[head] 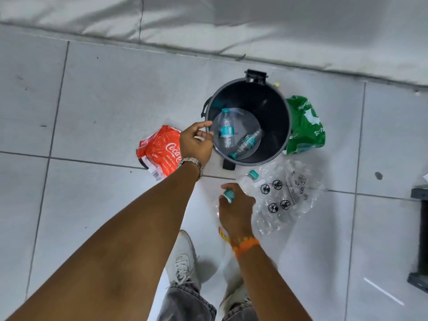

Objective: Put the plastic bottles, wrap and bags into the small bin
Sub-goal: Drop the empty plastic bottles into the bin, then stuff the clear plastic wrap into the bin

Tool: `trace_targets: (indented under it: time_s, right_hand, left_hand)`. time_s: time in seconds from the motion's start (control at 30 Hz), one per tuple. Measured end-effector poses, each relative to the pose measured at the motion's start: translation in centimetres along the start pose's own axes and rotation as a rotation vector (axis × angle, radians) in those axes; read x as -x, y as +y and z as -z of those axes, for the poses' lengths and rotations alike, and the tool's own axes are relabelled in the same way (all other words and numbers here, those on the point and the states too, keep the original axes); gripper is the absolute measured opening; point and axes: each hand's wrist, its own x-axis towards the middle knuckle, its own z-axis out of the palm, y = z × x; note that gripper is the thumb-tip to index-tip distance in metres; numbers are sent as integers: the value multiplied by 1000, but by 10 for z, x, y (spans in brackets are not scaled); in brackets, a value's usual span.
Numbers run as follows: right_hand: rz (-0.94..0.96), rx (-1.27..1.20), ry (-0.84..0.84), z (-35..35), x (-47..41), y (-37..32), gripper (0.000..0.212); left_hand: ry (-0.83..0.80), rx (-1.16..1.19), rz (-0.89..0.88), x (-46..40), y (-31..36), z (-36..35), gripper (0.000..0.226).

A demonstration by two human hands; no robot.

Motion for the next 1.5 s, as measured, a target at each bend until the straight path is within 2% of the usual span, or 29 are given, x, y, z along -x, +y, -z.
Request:
trace_targets:
  time_s: [0.17,0.27,0.33,0.4,0.47,0.53,0.6,0.67,0.73,0.8,0.93,1.0,1.1,1.17,1.23,1.33,1.37,1.43,1.5]
  right_hand:
    - [294,-40,104,84,19,-52,25]
    - [381,-41,14,96,-5,-84,33]
    - [431,-43,21,101,-23,-82,33]
    - [456,-119,147,112,-43,-55,28]
    - [311,-206,284,119,-65,-10,33]
    - [87,-210,337,116,-87,38,38]
    - [-70,-99,288,106,-113,82,55]
    - [-163,93,166,92,-137,111,78]
    - [-190,333,20,79,-158,127,103]
    - [-180,499,-18,65,-178,132,118]
    - [-242,497,-57,40,-196,137,145]
    - [-248,574,-58,30,-201,146,149]
    - [-205,714,6,23,-201,166,141]
    - [-190,659,19,20,-202,182,130]
    - [-135,568,34,23,-197,196,104]
    - [29,470,98,38,-178,199,51]
    - [48,440,132,45,-168,194,42]
    - [-6,437,183,73,-152,182,41]
    - [-61,437,91,120,-141,165,48]
  left_hand:
    - [13,-50,23,4,8,-2,31]
    - [16,-60,19,5,5,-2,30]
    - [8,-62,1,3,3,-1,30]
    - [-1,-66,-19,2,4,0,29]
    - [10,-73,-43,2,3,0,29]
    - [29,-95,-85,4,3,0,29]
    - [65,-143,-138,7,-2,-3,29]
    - [108,-171,-177,10,-4,-8,29]
    - [173,-136,-205,16,-4,-17,29]
    - [257,-64,-213,18,-5,-26,29]
    - [353,52,-194,21,-10,-39,29]
    - [365,67,-195,23,-12,-42,28]
    - [360,70,-199,24,-12,-44,26]
    - [352,57,-203,24,-12,-44,26]
    - [345,48,-202,25,-13,-43,27]
    - [310,40,-178,25,-17,-41,29]
    - [295,41,-158,25,-18,-39,29]
    - [257,36,-124,27,-16,-34,30]
    - [223,36,-107,30,-14,-31,31]
